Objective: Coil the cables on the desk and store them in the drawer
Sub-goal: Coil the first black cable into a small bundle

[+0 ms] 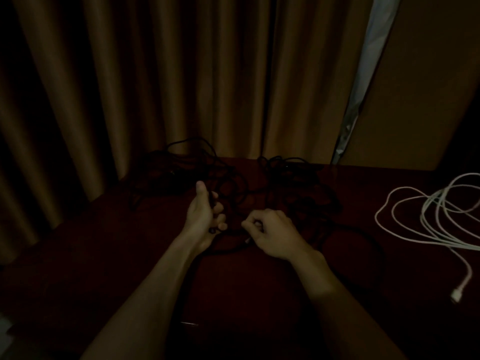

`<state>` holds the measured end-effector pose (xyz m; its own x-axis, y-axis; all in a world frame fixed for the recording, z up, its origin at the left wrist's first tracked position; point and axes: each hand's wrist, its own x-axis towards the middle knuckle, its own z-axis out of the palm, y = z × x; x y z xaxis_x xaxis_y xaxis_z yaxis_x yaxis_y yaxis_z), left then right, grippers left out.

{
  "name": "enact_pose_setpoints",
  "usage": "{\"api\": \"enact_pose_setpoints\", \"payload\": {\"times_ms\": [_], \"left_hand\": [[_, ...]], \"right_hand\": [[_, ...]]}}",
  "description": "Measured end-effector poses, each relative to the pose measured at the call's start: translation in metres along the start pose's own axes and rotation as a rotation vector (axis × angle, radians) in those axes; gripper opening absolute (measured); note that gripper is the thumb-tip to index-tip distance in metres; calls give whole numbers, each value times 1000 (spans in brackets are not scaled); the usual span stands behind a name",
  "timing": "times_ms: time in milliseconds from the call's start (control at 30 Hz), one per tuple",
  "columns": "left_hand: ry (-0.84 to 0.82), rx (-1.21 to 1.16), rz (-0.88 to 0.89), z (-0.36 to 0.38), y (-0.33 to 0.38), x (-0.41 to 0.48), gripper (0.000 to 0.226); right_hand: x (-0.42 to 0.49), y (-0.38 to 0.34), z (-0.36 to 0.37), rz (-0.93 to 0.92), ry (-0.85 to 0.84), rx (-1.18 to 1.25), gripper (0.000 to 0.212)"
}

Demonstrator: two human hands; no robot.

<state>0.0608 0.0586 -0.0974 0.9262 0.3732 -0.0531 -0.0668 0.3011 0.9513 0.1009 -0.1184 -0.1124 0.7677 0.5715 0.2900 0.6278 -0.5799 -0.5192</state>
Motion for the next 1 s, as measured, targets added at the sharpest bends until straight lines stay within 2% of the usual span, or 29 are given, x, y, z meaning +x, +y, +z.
{"api": "enact_pose_setpoints", "payload": {"times_ms": [133,200,300,400,500,633,833,1000], "left_hand": [[-83,157,41,2,-4,-3,69],[-104,198,51,2,-4,-4,67],[-117,266,90,2,-4,-4,58],[-148,406,188,2,-9,-3,57],[-204,471,238,1,-14,-4,64],[-299,523,314,2,-15,-10,44],[-231,589,417,3,-16,-5,36],[-87,523,396,-1,-17,2,37]], "right_hand": [[-1,-4,-4,15,50,237,11],[-2,-4,-10,69,-1,359,5],[-1,-1,-12,131,-72,427,20],[0,-3,-9,69,48,297,18],[1,-10,-2,22,182,308,14],[3,-16,0,21,319,371,12],[4,-25,3,-55,258,405,16],[4,-20,4,-112,206,305,40]]}}
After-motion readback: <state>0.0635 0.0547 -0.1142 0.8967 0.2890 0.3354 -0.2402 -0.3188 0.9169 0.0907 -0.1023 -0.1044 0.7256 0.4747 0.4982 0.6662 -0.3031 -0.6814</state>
